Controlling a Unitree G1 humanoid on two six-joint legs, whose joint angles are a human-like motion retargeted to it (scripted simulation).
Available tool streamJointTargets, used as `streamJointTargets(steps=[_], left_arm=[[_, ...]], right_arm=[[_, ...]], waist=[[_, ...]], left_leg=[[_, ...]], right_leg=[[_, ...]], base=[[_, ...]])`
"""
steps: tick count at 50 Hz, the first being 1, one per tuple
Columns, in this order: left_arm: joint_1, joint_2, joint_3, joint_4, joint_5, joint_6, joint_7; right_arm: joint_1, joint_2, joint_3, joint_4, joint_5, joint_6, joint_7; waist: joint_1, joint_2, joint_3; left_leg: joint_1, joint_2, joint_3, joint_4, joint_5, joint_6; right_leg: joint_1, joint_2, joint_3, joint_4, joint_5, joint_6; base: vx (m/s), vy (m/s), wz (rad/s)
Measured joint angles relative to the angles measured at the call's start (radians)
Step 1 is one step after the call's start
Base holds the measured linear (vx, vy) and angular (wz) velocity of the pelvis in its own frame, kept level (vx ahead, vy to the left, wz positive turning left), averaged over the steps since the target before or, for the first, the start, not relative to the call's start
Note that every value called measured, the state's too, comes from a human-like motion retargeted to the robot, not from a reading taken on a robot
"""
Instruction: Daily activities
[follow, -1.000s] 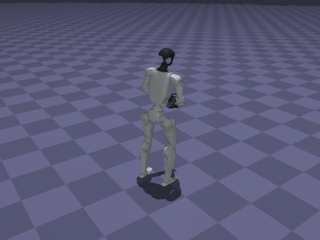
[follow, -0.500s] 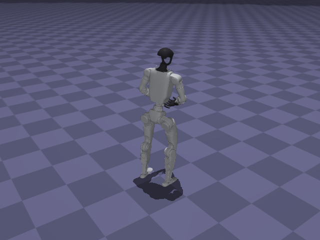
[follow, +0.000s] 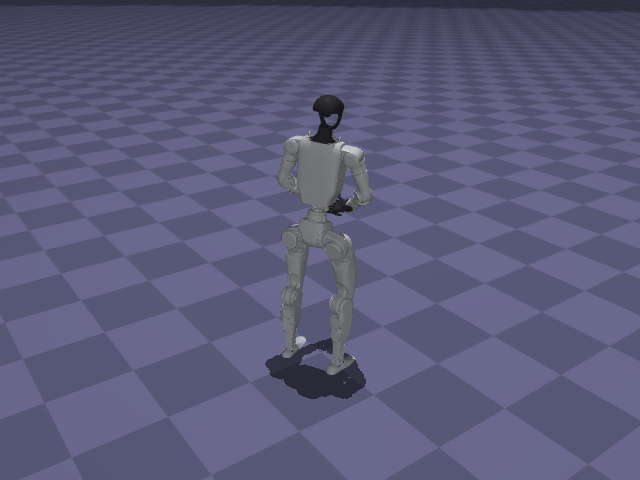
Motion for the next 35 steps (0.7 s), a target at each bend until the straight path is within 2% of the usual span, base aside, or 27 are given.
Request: streamJointTargets(steps=[13, 35], left_arm=[[-0.064, -0.035, -0.087, 0.065, 0.028, 0.021, -0.088], [-0.142, -0.072, -0.214, 0.117, 0.141, 0.053, -0.288]], right_arm=[[0.009, 0.037, -0.012, 0.103, -0.002, 0.032, 0.087], [0.018, 0.047, 0.045, 0.214, -0.053, 0.129, 0.328]], waist=[[0.020, 0.000, -0.005], [0.050, -0.005, 0.009]], left_leg=[[0.020, -0.004, -0.016, -0.012, -0.006, -0.011], [0.055, -0.010, -0.039, -0.011, -0.032, -0.030]], right_leg=[[0.032, -0.010, -0.033, 0.005, 0.001, -0.010], [0.082, -0.027, -0.082, 0.049, -0.010, -0.042]], base=[[0.02, 0.02, 0.10], [0.03, 0.03, 0.19]])
